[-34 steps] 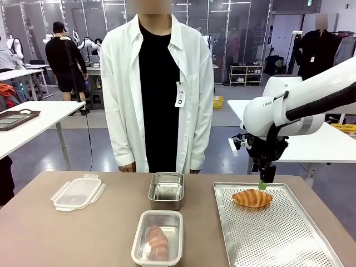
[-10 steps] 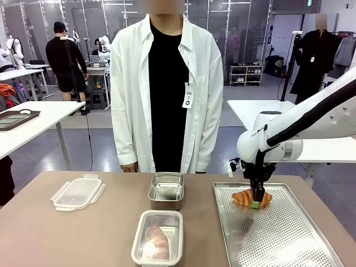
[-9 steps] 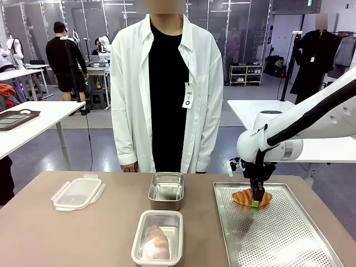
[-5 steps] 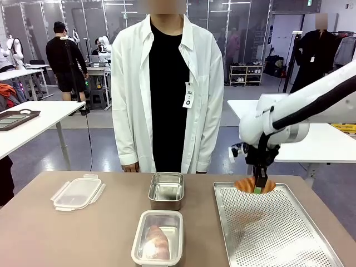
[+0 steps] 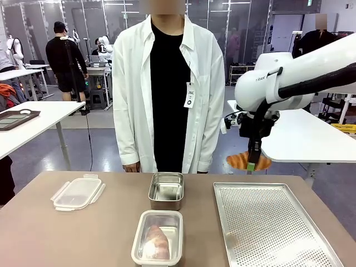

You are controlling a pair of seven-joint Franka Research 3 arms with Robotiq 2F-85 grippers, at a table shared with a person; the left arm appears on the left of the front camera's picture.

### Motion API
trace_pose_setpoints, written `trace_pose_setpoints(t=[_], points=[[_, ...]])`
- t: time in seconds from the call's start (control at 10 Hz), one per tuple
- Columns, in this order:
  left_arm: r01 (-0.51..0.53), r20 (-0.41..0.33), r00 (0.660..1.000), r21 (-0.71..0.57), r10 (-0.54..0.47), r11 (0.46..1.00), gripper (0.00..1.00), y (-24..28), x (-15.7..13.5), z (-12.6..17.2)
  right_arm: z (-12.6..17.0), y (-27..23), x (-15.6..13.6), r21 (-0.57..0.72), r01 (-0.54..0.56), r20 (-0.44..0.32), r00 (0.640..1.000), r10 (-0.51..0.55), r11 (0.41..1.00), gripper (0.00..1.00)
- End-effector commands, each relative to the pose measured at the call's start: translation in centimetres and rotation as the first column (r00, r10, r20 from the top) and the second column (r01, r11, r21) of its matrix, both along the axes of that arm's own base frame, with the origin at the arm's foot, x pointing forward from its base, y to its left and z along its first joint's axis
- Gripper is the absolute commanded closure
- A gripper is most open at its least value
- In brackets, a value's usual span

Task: Place the bread into the airtight container.
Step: Pick up a Butter Roll and place it into an empty Airtight Container.

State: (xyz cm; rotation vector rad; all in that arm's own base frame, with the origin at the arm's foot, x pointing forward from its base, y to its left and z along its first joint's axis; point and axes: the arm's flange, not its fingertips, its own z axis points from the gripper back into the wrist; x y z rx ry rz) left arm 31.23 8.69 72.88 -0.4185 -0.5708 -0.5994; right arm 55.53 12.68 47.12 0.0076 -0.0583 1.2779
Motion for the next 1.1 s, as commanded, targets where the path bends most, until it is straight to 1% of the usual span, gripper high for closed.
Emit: trace_pose_setpoints(t=[0.0,0.2,0.3,0.4,0.6,0.8,1.0], points=[[0.021,0.007,1.0,-0.002,-0.021,1.0,0.0,0.0,-0.1,0.0,0.3,4.3,0.4,0.018,0.056,-0.032,0.998,-0.055,0.998,0.58],[0.021,0.007,1.0,-0.002,-0.021,1.0,0.0,0.0,-0.1,0.0,0.5,11.0,-0.2,0.018,0.059,-0.023,0.998,-0.059,0.998,0.58],[0.021,0.007,1.0,-0.002,-0.021,1.0,0.0,0.0,-0.1,0.0,0.2,14.2,-0.4,-0.007,0.048,-0.006,0.999,-0.048,0.999,0.58],[0.021,0.007,1.0,-0.002,-0.021,1.0,0.0,0.0,-0.1,0.0,-0.3,17.5,-0.3,-0.001,0.054,0.002,0.999,-0.054,0.999,0.58],[0.021,0.007,1.0,-0.002,-0.021,1.0,0.0,0.0,-0.1,0.0,-1.4,22.2,-0.3,0.007,0.067,0.001,0.998,-0.067,0.998,0.58],[0.021,0.007,1.0,-0.002,-0.021,1.0,0.0,0.0,-0.1,0.0,-2.4,25.4,-0.2,-0.002,0.076,0.005,0.997,-0.076,0.997,0.58],[0.021,0.007,1.0,-0.002,-0.021,1.0,0.0,0.0,-0.1,0.0,-2.7,26.1,-0.1,-0.006,0.088,0.008,0.996,-0.088,0.996,0.58]])
